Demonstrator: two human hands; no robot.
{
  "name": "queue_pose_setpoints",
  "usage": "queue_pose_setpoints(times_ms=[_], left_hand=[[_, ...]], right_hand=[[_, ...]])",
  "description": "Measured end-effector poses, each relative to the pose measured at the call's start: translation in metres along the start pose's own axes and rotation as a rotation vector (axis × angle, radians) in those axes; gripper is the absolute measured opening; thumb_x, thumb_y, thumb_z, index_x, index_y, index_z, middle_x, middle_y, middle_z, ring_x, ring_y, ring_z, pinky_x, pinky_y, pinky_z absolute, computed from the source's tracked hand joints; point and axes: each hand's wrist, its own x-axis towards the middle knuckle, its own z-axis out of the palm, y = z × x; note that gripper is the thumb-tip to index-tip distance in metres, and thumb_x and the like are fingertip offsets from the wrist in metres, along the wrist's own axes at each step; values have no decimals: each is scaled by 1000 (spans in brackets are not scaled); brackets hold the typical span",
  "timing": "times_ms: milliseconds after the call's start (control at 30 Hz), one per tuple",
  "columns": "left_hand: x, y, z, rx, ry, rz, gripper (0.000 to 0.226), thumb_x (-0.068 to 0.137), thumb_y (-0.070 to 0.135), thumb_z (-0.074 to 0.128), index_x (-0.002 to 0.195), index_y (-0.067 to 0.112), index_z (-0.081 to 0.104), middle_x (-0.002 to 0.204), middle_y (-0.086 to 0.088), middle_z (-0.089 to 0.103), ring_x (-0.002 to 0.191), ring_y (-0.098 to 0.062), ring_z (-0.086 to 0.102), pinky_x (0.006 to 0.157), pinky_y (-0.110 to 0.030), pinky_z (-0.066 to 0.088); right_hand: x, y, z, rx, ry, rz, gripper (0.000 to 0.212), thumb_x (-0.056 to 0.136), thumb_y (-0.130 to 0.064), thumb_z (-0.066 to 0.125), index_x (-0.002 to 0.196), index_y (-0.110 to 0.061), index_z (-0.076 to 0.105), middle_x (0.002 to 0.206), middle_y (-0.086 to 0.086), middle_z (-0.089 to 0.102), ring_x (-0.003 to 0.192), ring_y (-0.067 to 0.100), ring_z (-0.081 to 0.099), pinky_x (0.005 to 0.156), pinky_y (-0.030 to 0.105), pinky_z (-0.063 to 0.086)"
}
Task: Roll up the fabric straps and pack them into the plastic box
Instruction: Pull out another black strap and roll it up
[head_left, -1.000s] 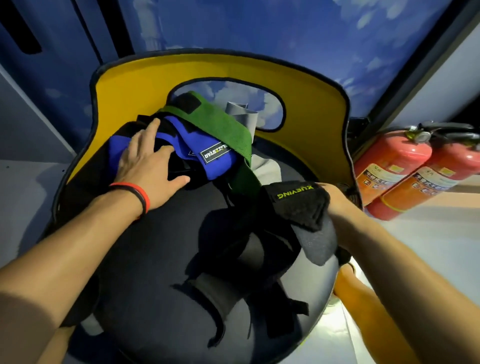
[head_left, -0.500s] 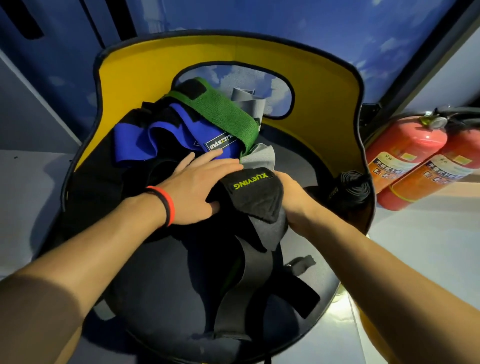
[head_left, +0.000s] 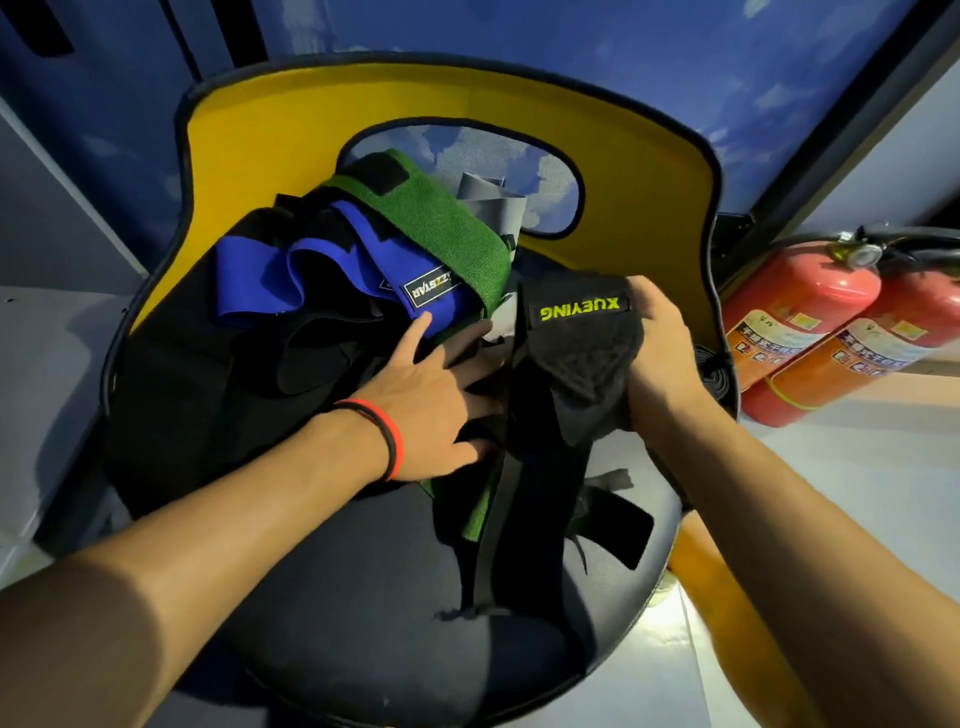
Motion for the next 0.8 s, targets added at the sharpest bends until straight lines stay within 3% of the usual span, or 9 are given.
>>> queue_pose_setpoints(times_ms=[133, 233, 400, 467, 567, 600, 633, 700, 800], left_hand=[[-5, 0, -2, 51, -64, -12, 58, 90, 52, 44, 147, 43, 43, 168, 11, 3, 153, -22, -20, 114, -69, -12], [-10, 8, -8, 45, -76, -29, 49, 88, 45, 40, 133, 35, 58, 166, 7, 12, 154, -23, -18, 114, -69, -13], [-9, 23, -8, 1, 173, 93, 35, 81, 29, 37, 96, 19, 67, 138, -1, 52, 151, -27, 24, 117, -71, 10], [-9, 28, -12, 22, 114, 187, 29, 83, 28, 41, 91, 19, 67, 119, -1, 56, 150, -32, 23, 117, -72, 6], [-10, 37, -20, -31, -167, 115, 31, 93, 36, 41, 68, 22, 54, 89, 6, 50, 150, -29, 11, 116, -65, -15], [-10, 38, -21, -36, -214, 92, 35, 94, 39, 40, 66, 22, 51, 95, 6, 56, 151, -28, 9, 116, -64, -17], [-10, 37, -20, -28, -230, 80, 35, 93, 42, 39, 72, 22, 58, 118, 1, 61, 153, -27, 3, 115, -64, -17], [-11, 30, -18, -24, -239, 61, 42, 91, 46, 38, 105, 21, 70, 155, -6, 40, 154, -27, -11, 115, -64, -17], [-17, 9, -17, -68, -269, -8, 45, 92, 49, 36, 114, 24, 67, 148, -7, 46, 155, -23, -11, 115, -65, -17]], right_hand=[[15, 9, -15, -46, 220, 55, 15, 83, -32, 60, 95, -23, 58, 92, 5, 70, 86, 35, 66, 70, 50, 56], [29, 17, -21, -190, 287, 90, 13, 90, -37, 60, 90, -24, 59, 91, 2, 70, 89, 29, 68, 80, 56, 58], [34, 24, -17, -240, 280, 93, 13, 94, -35, 59, 98, -23, 63, 95, 4, 72, 91, 29, 70, 80, 54, 59], [34, 25, -17, -231, 279, 85, 12, 93, -32, 62, 100, -23, 64, 96, 3, 72, 90, 27, 70, 80, 54, 60], [34, 27, -16, -233, 268, 67, 15, 87, -37, 66, 96, -25, 64, 91, -1, 73, 85, 26, 71, 74, 55, 60], [33, 28, -16, -237, 267, 66, 15, 86, -38, 66, 95, -26, 64, 90, -2, 73, 84, 26, 71, 73, 56, 60], [32, 27, -17, -234, 273, 63, 15, 85, -38, 66, 94, -26, 64, 89, -2, 73, 84, 27, 71, 72, 56, 60], [31, 20, -19, -209, 301, 49, 12, 86, -33, 67, 93, -25, 63, 88, -2, 73, 86, 27, 71, 75, 55, 60], [29, 7, -25, -211, 358, -3, 9, 90, -30, 66, 95, -23, 62, 91, -3, 71, 90, 24, 68, 81, 49, 58]])
